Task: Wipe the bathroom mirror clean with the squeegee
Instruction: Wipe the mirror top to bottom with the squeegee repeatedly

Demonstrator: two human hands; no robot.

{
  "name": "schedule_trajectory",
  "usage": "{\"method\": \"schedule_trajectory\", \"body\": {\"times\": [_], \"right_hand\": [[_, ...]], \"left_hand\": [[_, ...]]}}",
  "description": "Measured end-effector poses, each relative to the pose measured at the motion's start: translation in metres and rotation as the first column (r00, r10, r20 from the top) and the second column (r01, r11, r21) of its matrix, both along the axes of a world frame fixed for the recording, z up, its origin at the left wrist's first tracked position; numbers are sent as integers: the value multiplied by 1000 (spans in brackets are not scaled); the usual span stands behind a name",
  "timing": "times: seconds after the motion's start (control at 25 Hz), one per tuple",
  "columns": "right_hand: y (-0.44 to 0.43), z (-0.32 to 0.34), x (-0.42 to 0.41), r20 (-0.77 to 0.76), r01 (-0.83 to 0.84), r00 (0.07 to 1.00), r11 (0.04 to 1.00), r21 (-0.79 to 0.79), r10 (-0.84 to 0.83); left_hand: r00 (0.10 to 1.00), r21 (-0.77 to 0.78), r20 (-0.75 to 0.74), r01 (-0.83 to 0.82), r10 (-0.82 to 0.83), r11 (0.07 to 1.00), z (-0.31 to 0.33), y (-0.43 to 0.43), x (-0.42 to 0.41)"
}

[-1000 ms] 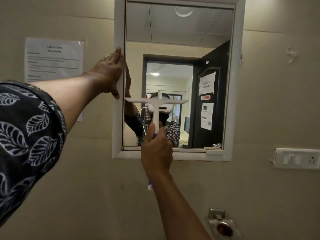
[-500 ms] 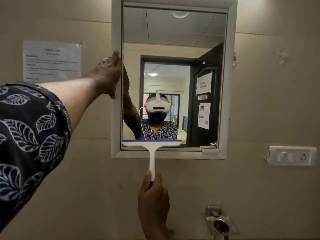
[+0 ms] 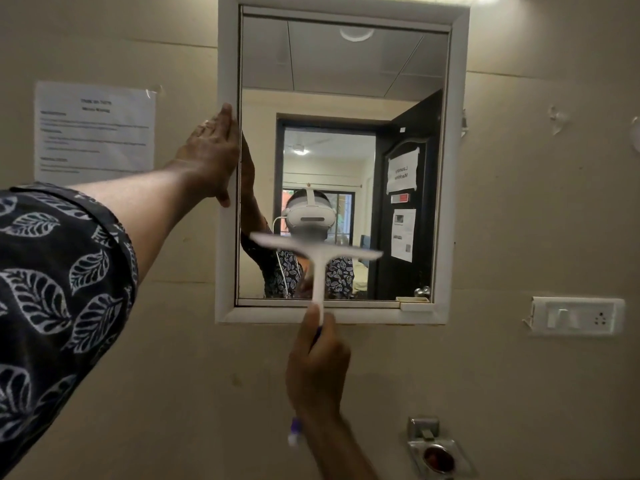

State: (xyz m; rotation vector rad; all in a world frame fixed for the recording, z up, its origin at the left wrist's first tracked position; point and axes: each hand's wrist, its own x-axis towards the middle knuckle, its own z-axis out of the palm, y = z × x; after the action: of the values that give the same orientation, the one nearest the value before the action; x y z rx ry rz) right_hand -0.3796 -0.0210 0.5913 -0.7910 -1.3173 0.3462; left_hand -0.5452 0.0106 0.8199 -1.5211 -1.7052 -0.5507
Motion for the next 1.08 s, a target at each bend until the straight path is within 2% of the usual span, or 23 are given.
{"method": "schedule_trajectory", "body": {"times": [0.2,0.48,0.72,1.08], "right_hand": [[18,153,28,5,-127,992,976,177,128],[30,283,17,-2,-72,997,982,177,73],[42,315,-1,171,103,975,973,207,-140],[56,320,-25,71,25,997,988,151,-36]], "left_hand": [[1000,0,-6,-3,3,1000,1,1,0],[999,-28,-2,-38,38,999,3,1,3],[999,-17,-5,-51,51,999,3,-1,3],[999,12,-11,-33,33,999,1,0,2]]}}
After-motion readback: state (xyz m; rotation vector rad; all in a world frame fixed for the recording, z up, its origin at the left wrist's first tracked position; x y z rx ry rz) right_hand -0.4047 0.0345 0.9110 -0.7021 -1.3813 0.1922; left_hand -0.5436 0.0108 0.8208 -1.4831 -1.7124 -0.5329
